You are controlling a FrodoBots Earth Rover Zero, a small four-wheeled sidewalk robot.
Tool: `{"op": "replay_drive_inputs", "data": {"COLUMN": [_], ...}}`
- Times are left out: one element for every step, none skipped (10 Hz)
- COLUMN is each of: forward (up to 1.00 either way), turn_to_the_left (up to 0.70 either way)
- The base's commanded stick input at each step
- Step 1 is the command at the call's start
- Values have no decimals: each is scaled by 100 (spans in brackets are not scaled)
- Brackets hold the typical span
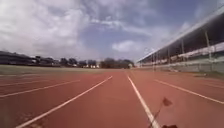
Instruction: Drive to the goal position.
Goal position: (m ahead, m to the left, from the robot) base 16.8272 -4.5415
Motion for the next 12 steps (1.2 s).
{"op": "replay_drive_inputs", "data": {"forward": [70, 70, 70, 70, 70, 70, 70, 70, 70, 70, 70, 70], "turn_to_the_left": [0, 0, 0, 0, 0, 0, 0, 0, -9, -22, -35, -35]}}
